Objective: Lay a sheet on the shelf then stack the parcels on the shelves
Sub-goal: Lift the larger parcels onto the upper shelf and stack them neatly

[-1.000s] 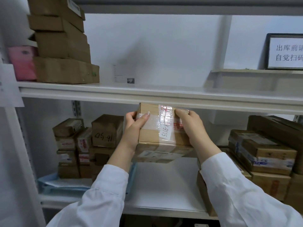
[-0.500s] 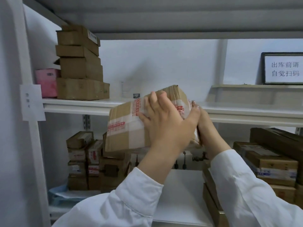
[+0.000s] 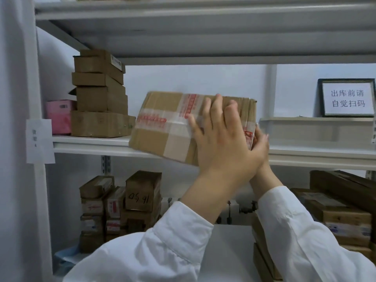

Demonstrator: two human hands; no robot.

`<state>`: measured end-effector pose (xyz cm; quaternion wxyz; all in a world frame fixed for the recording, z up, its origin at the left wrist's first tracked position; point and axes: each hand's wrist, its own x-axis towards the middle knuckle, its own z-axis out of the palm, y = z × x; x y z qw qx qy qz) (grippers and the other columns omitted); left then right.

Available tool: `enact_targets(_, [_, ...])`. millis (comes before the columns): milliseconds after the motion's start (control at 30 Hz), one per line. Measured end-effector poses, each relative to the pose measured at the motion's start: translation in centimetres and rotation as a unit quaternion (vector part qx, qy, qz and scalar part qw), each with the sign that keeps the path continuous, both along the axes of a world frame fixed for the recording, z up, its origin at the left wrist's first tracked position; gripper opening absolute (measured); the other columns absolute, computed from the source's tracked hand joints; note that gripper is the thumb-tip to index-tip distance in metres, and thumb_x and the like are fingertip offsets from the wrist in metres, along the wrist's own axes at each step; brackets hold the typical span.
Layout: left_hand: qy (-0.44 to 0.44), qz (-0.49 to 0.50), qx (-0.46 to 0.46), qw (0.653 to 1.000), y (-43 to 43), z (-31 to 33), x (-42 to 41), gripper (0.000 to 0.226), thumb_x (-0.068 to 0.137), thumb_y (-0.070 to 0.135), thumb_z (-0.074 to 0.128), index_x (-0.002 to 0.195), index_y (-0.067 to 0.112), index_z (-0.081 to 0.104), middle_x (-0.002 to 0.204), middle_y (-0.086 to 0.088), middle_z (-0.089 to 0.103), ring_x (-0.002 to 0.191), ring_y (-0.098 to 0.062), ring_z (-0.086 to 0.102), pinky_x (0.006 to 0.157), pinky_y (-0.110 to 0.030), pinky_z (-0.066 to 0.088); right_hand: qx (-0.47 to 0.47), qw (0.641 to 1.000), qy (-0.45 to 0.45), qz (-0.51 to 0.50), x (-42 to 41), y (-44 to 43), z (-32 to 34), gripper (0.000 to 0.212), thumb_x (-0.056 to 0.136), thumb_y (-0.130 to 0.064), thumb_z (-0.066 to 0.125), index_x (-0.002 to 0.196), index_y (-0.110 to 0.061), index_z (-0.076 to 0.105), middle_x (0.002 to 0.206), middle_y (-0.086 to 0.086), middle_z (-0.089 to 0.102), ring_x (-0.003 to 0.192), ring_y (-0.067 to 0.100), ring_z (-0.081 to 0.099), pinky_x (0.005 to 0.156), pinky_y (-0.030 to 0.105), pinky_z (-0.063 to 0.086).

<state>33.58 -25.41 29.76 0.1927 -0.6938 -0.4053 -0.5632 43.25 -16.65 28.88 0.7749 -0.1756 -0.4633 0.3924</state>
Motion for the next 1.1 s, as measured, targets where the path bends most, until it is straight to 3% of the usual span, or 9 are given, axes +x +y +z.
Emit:
enact_targets(67, [0.003, -0.049, 0.069, 0.996, 1.5, 0.9, -0.9, 0.060, 0.080, 0.048, 0.051, 0.129, 0.014, 0.046, 0.149, -0.009, 0.034, 0.142, -0.027, 0.022, 0.115, -0.049, 0.004, 0.009, 0.998, 0.044, -0.033, 0.1, 0.8, 0.2, 0.054, 0.091, -0.048, 0.043, 0.115, -0.003, 0.059, 0.098, 0.008, 0.068, 0.090, 0.020, 0.066, 0.087, 0.034, 0.053])
enact_targets(133, [-0.012, -0.103, 0.044, 0.994, 3.3, 1.3, -2.3, 0.057, 0.081, 0.045, 0.053, 0.130, 0.017, 0.048, 0.148, -0.006, 0.035, 0.140, -0.024, 0.023, 0.116, -0.046, 0.010, 0.011, 0.994, 0.083, -0.070, 0.4, 1.9, 0.4, 0.041, 0.093, -0.044, 0.046, 0.104, -0.008, 0.062, 0.102, 0.014, 0.066, 0.097, 0.028, 0.063, 0.096, 0.044, 0.049])
enact_targets(200, [-0.052, -0.139, -0.030, 0.988, 5.4, 1.6, -3.9, 0.062, 0.082, 0.051, 0.048, 0.139, 0.028, 0.040, 0.148, -0.004, 0.029, 0.137, -0.021, 0.021, 0.114, -0.046, 0.019, 0.016, 0.989, 0.051, -0.140, 0.4, 2.3, 1.0, 0.027, 0.096, -0.040, 0.046, 0.089, -0.016, 0.057, 0.091, 0.004, 0.063, 0.088, 0.020, 0.060, 0.089, 0.041, 0.048])
enact_targets(300, [-0.113, -0.131, -0.105, 0.979, 8.7, 2.0, -5.7, 0.062, 0.085, 0.059, 0.035, 0.144, 0.043, 0.026, 0.138, -0.007, 0.031, 0.127, -0.027, 0.031, 0.109, -0.047, 0.029, 0.037, 0.979, -0.019, -0.201, -0.1, 3.5, 1.8, 0.020, 0.088, -0.040, 0.053, 0.094, -0.021, 0.057, 0.099, 0.001, 0.063, 0.093, 0.015, 0.060, 0.092, 0.041, 0.050])
enact_targets(500, [-0.216, -0.214, -0.197, 0.932, 15.0, 1.6, -8.7, 0.050, 0.099, 0.044, 0.031, 0.146, 0.032, 0.024, 0.138, -0.009, 0.043, 0.123, -0.023, 0.045, 0.107, -0.045, 0.038, 0.044, 0.955, -0.252, -0.150, -0.9, 5.4, 2.7, 0.029, 0.090, -0.010, 0.056, 0.116, -0.023, 0.057, 0.100, -0.006, 0.067, 0.090, 0.007, 0.064, 0.083, 0.024, 0.053])
enact_targets(733, [-0.242, -0.240, -0.257, 0.905, 17.4, 1.8, -8.9, 0.047, 0.100, 0.033, 0.036, 0.144, 0.019, 0.023, 0.141, -0.004, 0.045, 0.127, -0.024, 0.045, 0.108, -0.042, 0.037, -0.080, 0.912, -0.351, -0.198, -0.8, 7.7, 1.0, 0.036, 0.087, -0.042, 0.062, 0.119, -0.027, 0.054, 0.110, -0.010, 0.063, 0.103, 0.012, 0.059, 0.087, 0.027, 0.045])
enact_targets(800, [-0.225, -0.201, -0.289, 0.909, 17.8, 1.3, -8.9, 0.050, 0.100, 0.035, 0.037, 0.143, 0.017, 0.021, 0.144, -0.006, 0.042, 0.131, -0.027, 0.040, 0.110, -0.041, 0.033, -0.088, 0.886, -0.397, -0.225, -0.5, 8.5, 0.3, 0.045, 0.080, -0.042, 0.070, 0.119, -0.030, 0.052, 0.108, -0.013, 0.064, 0.104, 0.012, 0.060, 0.092, 0.033, 0.046])
enact_targets(933, [-0.085, 0.020, -0.330, 0.940, 18.3, 0.1, -8.9, 0.059, 0.099, 0.045, 0.029, 0.146, 0.012, 0.017, 0.144, -0.014, 0.044, 0.139, -0.032, 0.028, 0.119, -0.046, 0.003, -0.129, 0.805, -0.482, -0.320, -0.3, 9.7, -0.1, 0.045, 0.080, -0.054, 0.064, 0.119, -0.034, 0.055, 0.113, -0.009, 0.068, 0.107, 0.018, 0.061, 0.097, 0.044, 0.045])
enact_targets(1100, [-0.030, 0.086, -0.283, 0.955, 19.3, -1.1, -8.6, 0.059, 0.100, 0.044, 0.028, 0.146, 0.007, 0.020, 0.140, -0.012, 0.048, 0.134, -0.027, 0.039, 0.117, -0.041, -0.003, -0.145, 0.762, -0.519, -0.359, -0.7, 10.0, -0.1, 0.039, 0.090, -0.054, 0.050, 0.124, -0.035, 0.051, 0.121, -0.008, 0.065, 0.116, 0.019, 0.055, 0.096, 0.033, 0.026])
